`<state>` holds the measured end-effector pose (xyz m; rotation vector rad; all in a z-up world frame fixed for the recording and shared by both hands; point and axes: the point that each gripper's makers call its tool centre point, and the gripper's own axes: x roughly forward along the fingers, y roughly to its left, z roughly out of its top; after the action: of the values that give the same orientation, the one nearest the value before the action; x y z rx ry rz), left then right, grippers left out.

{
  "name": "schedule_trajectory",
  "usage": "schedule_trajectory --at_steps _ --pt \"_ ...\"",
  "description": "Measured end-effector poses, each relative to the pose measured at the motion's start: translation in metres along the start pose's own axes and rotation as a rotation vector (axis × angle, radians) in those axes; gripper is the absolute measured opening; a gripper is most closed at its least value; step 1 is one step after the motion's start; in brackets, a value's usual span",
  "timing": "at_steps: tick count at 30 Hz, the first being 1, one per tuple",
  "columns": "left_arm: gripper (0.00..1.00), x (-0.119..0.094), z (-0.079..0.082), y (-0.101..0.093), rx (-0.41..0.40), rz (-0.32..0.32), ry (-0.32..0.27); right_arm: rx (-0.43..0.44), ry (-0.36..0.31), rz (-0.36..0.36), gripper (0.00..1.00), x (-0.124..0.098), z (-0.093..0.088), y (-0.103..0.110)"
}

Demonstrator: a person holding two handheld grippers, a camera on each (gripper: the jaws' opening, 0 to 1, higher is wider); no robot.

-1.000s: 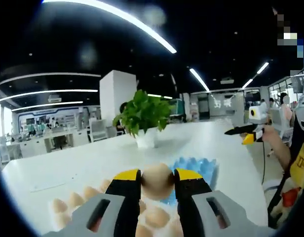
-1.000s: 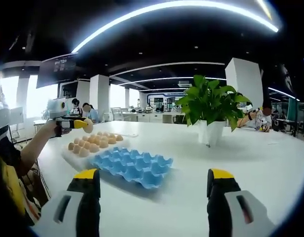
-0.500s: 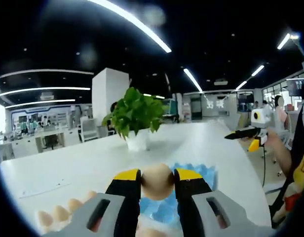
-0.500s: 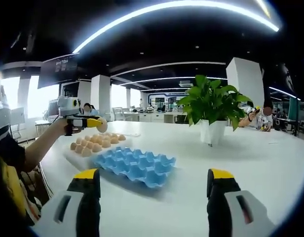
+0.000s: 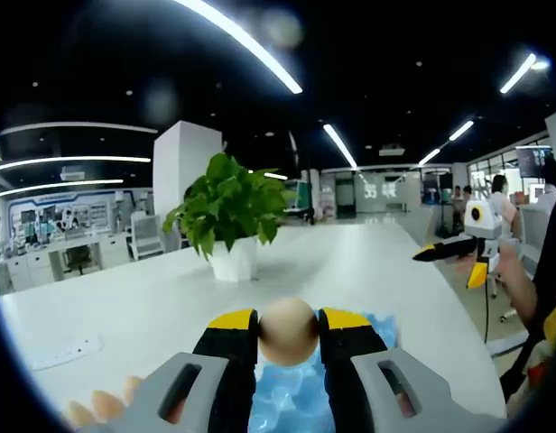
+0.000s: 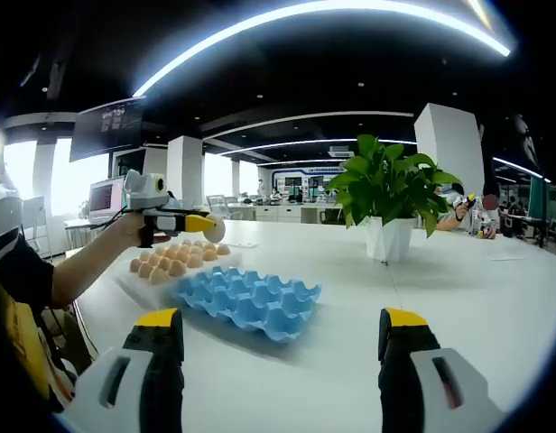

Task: Pick up the eggs on the table and place them into the egg tray on the table

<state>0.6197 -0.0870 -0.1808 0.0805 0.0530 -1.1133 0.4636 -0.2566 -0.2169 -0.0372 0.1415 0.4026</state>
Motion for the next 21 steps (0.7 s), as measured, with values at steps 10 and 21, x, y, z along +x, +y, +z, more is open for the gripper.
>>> schedule_trajectory --at_steps 10,21 --pt "0.26 0.054 -0.011 -0.019 -0.007 -0.073 0.025 0.001 0.004 -0.016 0.94 -0.005 -0.002 -0.005" --pt "0.26 0.090 -0.016 -0.032 -0.007 -0.120 0.047 0.007 0.010 -0.041 0.93 -0.012 -0.005 -0.013"
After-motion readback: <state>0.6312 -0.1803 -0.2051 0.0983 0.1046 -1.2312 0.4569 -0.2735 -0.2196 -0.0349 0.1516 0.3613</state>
